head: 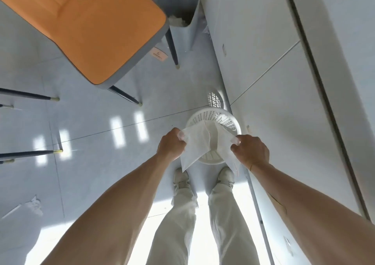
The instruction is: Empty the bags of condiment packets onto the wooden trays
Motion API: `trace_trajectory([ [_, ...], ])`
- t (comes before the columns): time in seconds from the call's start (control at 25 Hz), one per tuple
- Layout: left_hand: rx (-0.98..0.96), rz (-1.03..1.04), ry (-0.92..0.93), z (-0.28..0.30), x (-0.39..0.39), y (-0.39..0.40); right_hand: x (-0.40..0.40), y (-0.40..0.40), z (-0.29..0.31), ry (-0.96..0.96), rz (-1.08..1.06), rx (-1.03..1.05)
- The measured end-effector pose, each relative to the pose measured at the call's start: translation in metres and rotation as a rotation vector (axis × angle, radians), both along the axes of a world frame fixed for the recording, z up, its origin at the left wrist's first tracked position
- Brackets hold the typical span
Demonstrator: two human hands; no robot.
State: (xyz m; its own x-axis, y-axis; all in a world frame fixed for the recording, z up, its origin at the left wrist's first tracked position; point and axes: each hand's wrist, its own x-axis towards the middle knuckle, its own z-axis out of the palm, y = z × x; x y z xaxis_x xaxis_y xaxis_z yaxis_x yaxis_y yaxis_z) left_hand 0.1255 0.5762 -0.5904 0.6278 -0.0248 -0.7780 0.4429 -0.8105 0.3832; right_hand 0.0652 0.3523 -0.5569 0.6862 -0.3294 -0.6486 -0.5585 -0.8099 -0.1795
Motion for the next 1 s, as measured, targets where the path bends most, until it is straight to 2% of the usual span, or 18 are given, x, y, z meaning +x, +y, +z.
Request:
trace_trajectory([
  [0.12,-0.018,0.076,0.039,-0.068,0.007,-0.012,0.002,-0.003,-0.075,0.054,-0.049,0.044],
  [0.28,-0.015,0.07,0.104,-0.155,0.015,-0.033,0.015,-0.006,-0.168,0.1,-0.048,0.059],
  [0.52,-0.037,0.084,0.173,-0.255,0.021,-0.069,0.043,-0.006,-0.271,0.186,-0.058,0.114],
  [0.68,-0.011,0.088,0.207,-0.295,0.02,-0.079,0.043,-0.008,-0.312,0.214,-0.187,0.19],
  [0.8,0.005,0.136,0.25,-0.31,0.019,-0.079,0.042,-0.012,-0.324,0.241,-0.18,0.18],
  [1.0,0.058,0.146,0.316,-0.291,0.023,-0.078,0.041,-0.009,-0.31,0.3,-0.212,0.118],
])
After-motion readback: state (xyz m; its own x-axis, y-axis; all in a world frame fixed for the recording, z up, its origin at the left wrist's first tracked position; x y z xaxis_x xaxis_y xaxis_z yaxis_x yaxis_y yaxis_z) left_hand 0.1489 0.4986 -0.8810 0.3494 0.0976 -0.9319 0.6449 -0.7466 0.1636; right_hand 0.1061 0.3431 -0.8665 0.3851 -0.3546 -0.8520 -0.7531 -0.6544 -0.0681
